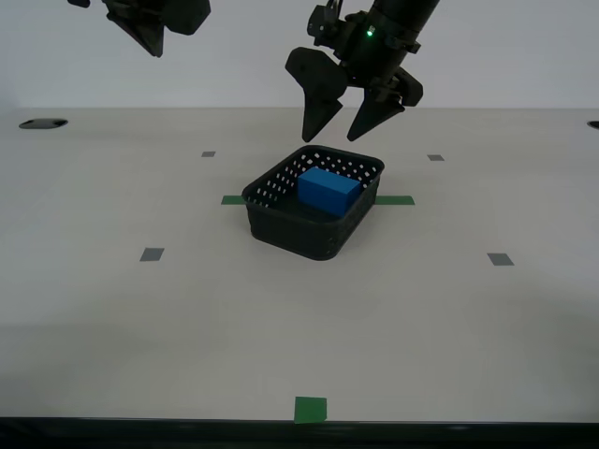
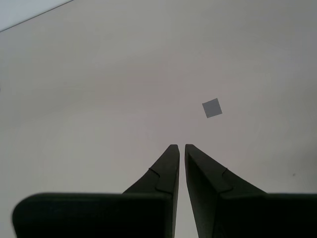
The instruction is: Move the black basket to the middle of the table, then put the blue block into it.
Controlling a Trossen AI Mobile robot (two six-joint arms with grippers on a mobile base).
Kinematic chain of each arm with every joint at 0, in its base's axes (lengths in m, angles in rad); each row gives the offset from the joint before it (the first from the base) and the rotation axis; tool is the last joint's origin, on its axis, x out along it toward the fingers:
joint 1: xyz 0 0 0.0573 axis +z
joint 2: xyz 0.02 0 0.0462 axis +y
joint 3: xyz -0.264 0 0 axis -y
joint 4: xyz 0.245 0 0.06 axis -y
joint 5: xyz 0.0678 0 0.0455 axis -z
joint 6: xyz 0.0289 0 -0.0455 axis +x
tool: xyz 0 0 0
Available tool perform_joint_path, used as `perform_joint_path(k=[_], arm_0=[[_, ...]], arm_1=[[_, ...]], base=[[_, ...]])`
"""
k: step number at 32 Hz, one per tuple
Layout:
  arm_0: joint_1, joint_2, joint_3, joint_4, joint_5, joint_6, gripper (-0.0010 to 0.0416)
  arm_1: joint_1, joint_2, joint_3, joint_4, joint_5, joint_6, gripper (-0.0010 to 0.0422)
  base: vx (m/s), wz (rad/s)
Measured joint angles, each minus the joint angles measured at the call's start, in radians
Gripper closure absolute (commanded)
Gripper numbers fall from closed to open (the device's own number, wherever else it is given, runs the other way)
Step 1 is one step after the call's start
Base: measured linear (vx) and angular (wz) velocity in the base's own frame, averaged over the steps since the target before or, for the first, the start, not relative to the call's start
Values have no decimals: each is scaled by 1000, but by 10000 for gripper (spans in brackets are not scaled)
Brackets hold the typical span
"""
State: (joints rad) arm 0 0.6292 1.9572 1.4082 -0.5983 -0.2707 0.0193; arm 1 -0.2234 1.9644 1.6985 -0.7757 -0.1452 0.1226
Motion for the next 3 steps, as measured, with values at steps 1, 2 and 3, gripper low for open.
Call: perform_joint_path(k=[1, 2, 3], arm_0=[[0, 0, 0, 0, 0, 0, 19], [0, 0, 0, 0, 0, 0, 18], [0, 0, 0, 0, 0, 0, 19]], arm_1=[[0, 0, 0, 0, 0, 0, 399], [0, 0, 0, 0, 0, 0, 399], [0, 0, 0, 0, 0, 0, 399]], base=[[0, 0], [0, 0], [0, 0]])
